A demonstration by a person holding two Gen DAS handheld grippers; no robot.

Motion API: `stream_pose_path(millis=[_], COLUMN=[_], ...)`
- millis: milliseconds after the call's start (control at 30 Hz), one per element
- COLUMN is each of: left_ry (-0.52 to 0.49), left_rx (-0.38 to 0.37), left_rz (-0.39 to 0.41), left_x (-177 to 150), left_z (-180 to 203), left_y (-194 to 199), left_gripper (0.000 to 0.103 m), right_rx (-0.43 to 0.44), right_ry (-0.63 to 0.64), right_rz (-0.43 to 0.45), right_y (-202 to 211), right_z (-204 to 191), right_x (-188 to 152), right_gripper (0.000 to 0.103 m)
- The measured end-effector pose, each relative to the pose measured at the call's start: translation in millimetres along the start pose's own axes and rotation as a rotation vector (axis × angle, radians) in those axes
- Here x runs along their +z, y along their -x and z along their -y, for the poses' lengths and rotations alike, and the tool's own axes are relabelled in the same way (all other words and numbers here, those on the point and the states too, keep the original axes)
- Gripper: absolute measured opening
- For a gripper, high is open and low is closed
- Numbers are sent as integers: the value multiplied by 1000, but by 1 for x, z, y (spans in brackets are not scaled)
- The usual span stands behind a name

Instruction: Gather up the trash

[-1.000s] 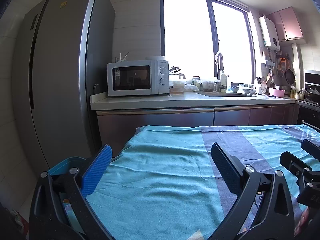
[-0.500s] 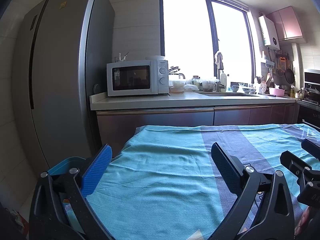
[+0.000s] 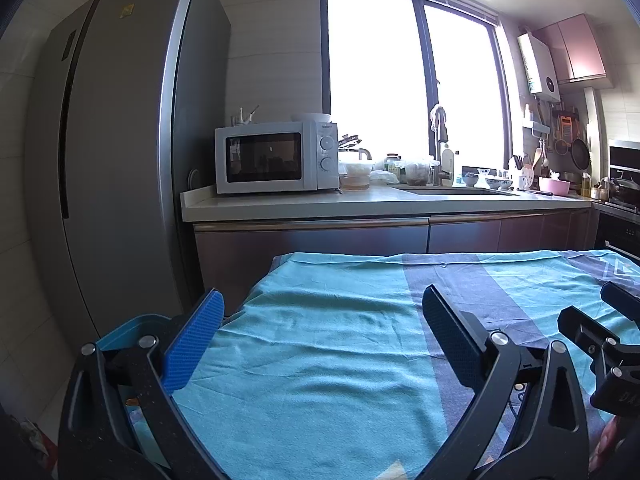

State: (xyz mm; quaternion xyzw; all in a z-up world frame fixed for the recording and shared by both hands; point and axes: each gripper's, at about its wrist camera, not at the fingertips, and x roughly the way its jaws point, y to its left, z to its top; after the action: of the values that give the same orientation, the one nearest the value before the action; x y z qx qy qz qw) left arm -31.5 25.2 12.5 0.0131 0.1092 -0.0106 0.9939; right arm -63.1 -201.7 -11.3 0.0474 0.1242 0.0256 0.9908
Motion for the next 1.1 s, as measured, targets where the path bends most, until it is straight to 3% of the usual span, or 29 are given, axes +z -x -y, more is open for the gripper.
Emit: stream_pose_path(millis=[1100], left_ry=[-2], left_rx=[3], left_rz=[-2], left_x=[0], left_z=[0], left_y=[3], left_gripper=[98], right_rx=[-5], right_ry=[-4], right_rz=[-4], right_y=[2], right_z=[-1], right_x=[-1], right_gripper=[97])
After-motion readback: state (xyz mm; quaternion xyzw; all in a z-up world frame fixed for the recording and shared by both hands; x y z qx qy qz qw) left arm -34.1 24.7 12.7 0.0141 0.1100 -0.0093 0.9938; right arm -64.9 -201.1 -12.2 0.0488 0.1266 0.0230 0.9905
